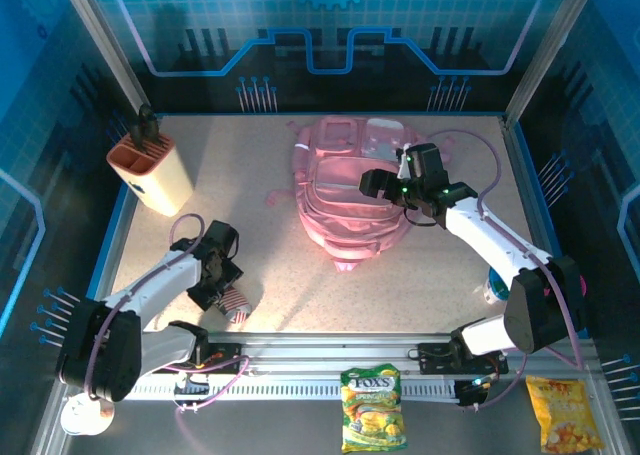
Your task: Pack books, pencil case, and school supplies into a backpack
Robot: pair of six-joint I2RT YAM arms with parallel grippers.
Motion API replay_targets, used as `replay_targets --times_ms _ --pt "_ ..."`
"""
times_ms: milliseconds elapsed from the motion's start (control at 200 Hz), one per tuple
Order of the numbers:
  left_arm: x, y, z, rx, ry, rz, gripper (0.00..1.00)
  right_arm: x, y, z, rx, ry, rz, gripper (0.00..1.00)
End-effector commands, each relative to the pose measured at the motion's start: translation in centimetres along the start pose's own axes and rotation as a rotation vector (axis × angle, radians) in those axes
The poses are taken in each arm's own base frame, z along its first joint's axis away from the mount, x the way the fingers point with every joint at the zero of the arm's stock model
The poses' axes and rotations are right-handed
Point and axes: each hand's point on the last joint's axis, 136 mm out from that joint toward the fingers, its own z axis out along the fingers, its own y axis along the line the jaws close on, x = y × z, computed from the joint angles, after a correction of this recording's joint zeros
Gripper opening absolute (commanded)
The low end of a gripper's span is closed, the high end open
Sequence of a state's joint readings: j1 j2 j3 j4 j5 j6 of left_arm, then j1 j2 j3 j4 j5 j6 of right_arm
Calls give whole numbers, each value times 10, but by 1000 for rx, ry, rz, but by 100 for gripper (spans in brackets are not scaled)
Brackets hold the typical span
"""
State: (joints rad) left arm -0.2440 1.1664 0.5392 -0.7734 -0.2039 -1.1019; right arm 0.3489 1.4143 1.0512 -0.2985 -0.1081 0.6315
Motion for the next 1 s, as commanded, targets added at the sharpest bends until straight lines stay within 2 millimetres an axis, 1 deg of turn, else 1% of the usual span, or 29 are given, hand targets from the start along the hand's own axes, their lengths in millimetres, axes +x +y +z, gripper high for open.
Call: replay_targets --times_ms 0,90,185,305,385,475,585,660,740,885,996 --pt "3 9 7 -33 12 -24 77 -3 8 0 -8 -2 -5 93" --pt "4 10 11 -35 15 -22 77 -2 7 0 -8 -6 -4 94" --pt "6 6 13 -25 30 -16 77 -1 7 0 -9 -6 -4 94" --pt "5 -2 11 4 35 6 64 0 6 -2 -9 -7 -6 94" --pt "2 -13 3 47 31 15 56 0 7 -3 -13 -10 -10 94" --pt "1 -31 -9 124 38 29 50 3 9 -4 -26 -11 -17 94" --pt "3 -61 -29 249 81 46 47 11 19 -4 -76 -10 -37 93" --pt "4 -86 -45 348 114 55 47 19 33 -1 -140 -7 -56 93" --pt "2 -113 -64 449 133 62 47 29 53 1 -233 -2 -73 92" --pt "-3 -162 -101 605 142 97 47 50 98 5 -412 27 -108 91" --pt "-4 -192 -120 684 146 121 47 70 131 7 -512 57 -159 90"
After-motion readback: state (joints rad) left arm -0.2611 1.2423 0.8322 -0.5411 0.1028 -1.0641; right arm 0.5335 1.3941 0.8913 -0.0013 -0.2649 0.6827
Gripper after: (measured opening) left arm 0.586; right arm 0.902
